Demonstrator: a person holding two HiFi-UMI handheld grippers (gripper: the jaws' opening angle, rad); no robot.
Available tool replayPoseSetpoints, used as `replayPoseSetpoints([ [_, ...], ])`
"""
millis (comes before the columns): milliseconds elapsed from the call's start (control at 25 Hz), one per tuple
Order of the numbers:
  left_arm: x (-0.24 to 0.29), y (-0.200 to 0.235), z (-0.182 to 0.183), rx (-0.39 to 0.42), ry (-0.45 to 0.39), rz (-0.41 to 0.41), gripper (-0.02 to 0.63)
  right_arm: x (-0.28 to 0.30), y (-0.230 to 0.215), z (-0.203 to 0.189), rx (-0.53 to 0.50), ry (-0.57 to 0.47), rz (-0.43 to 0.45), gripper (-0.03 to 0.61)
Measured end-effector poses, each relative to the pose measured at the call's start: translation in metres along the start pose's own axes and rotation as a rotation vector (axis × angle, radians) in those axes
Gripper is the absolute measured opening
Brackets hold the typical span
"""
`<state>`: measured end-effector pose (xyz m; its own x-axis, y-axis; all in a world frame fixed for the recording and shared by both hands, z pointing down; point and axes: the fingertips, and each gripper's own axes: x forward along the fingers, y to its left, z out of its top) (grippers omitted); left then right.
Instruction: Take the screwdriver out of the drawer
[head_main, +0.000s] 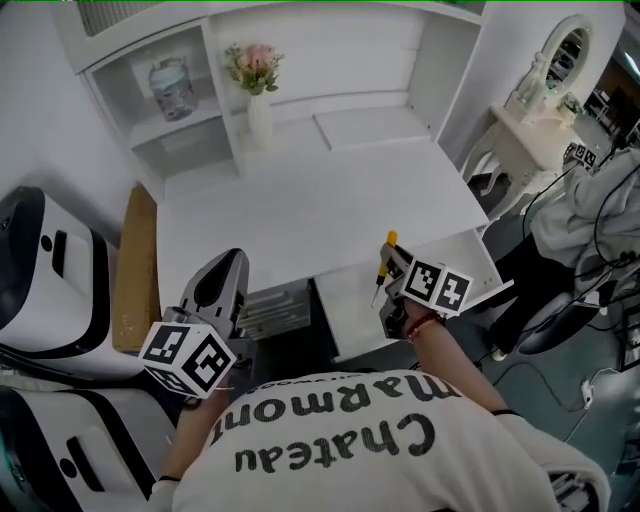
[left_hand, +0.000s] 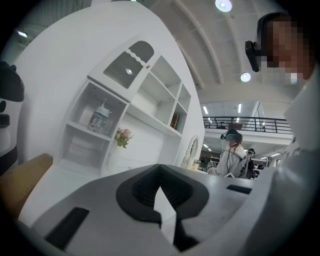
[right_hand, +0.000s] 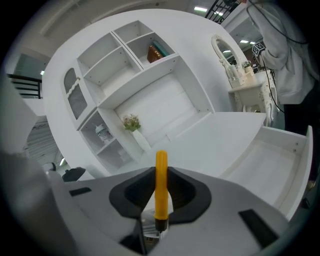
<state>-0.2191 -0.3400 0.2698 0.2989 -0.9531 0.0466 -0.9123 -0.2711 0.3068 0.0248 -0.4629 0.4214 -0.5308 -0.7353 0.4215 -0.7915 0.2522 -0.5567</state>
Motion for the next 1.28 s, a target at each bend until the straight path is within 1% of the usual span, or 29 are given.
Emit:
replayPoseSetpoints([
  [200,0.003,-0.009,0.006,0.007,-0.009,-0.027,0.02,-0.016,0.032,0.029,-0.013,-0.071,0.074,0.083],
  [400,0.002,-0.016,0.011,0.009,-0.014,-0.041,0.02,-0.035,0.069,0.052,-0.072,-0.135,0.145,0.083],
  [680,0.002,-0.021,0.013,0.024,-0.023,-0.046,0.02,-0.051,0.106,0.073,-0.143,-0.204,0.236,0.083],
  [880,0.005,-0.025,0.01,0.014,-0.022,-0.042,0.02,-0.061,0.119,0.079,-0.139,-0.222,0.297,0.083],
  [1000,0.01,-0.034,0.008,0.013,-0.022,-0.045,0.02,-0.073,0.12,0.086,-0.153,-0.242,0.323,0.083],
  [1160,0.015,-0.054,0.005,0.021,-0.02,-0.042,0.02,-0.09,0.118,0.096,-0.205,-0.263,0.349,0.083],
  [1280,0.018,-0.067,0.004,0.018,-0.036,-0.017,0.02,-0.099,0.116,0.101,-0.255,-0.268,0.38,0.083],
])
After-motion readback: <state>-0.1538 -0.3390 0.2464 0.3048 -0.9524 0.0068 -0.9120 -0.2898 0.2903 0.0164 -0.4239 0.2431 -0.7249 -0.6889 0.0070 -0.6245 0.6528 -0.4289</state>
